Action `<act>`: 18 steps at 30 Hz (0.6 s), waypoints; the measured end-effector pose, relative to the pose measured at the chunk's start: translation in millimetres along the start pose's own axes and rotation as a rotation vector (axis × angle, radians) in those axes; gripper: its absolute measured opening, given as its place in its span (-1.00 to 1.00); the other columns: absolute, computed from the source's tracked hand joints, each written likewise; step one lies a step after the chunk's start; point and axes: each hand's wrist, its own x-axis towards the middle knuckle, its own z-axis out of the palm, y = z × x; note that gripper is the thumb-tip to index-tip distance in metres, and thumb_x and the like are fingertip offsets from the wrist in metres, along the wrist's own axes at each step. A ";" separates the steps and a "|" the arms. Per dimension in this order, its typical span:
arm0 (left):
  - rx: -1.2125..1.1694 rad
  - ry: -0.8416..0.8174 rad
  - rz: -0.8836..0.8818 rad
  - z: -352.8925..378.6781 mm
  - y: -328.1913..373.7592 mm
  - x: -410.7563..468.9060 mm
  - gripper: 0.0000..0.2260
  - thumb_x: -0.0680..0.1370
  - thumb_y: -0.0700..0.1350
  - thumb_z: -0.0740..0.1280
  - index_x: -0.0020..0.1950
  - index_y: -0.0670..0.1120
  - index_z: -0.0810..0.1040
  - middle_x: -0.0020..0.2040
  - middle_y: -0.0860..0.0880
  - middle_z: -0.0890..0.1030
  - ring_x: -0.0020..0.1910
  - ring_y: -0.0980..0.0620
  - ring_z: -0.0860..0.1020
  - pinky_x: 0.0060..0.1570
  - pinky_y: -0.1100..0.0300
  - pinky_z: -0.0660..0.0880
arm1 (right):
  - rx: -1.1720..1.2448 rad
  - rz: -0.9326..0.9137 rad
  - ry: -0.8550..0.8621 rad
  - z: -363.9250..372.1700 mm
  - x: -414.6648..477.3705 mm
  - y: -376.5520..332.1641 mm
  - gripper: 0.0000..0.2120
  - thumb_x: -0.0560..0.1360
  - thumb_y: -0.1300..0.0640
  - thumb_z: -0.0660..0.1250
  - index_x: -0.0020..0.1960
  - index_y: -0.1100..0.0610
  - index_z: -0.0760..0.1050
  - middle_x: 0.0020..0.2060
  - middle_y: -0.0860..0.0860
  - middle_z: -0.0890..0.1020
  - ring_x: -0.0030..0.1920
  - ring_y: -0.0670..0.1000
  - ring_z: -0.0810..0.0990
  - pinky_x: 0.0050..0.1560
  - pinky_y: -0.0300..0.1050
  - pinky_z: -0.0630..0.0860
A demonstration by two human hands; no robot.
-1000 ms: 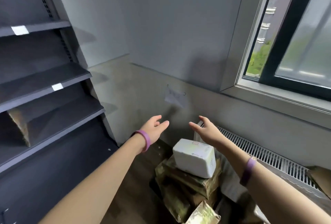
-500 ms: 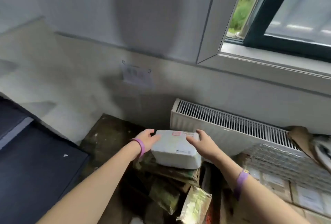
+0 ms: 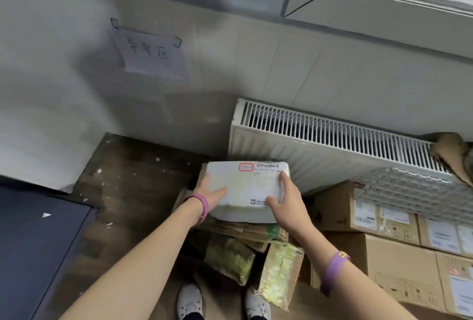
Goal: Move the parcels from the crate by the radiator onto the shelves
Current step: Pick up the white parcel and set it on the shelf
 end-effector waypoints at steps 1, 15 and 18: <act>-0.021 0.019 -0.018 0.9 0.2 -1.2 -0.33 0.56 0.00 0.29 0.56 0.10 0.00 0.49 -0.09 0.24 0.42 -0.18 0.26 0.38 -0.13 0.26 | 0.008 -0.011 0.004 -1.6 -1.6 1.0 -0.29 0.51 0.18 0.31 0.56 0.06 0.05 0.52 0.05 0.19 0.47 0.09 0.23 0.45 0.00 0.20; -0.308 0.636 0.326 -94.9 72.5 -201.0 -0.22 0.41 -0.31 0.36 0.54 0.04 0.10 0.36 -0.12 0.22 0.36 -0.04 0.29 0.24 0.30 0.22 | 0.112 -0.555 -0.099 -90.8 -77.1 -172.6 -0.16 0.38 0.33 0.33 0.55 0.00 0.06 0.46 0.03 0.21 0.45 -0.02 0.18 0.44 -0.16 0.16; -0.367 0.792 0.352 -132.6 68.7 -266.8 -0.20 0.39 -0.22 0.42 0.52 0.09 0.10 0.28 -0.06 0.21 0.33 -0.03 0.31 0.20 0.34 0.22 | 0.099 -0.734 -0.167 -95.2 -113.0 -228.4 -0.14 0.38 0.33 0.36 0.56 0.02 0.04 0.47 0.05 0.21 0.46 -0.02 0.15 0.45 -0.11 0.18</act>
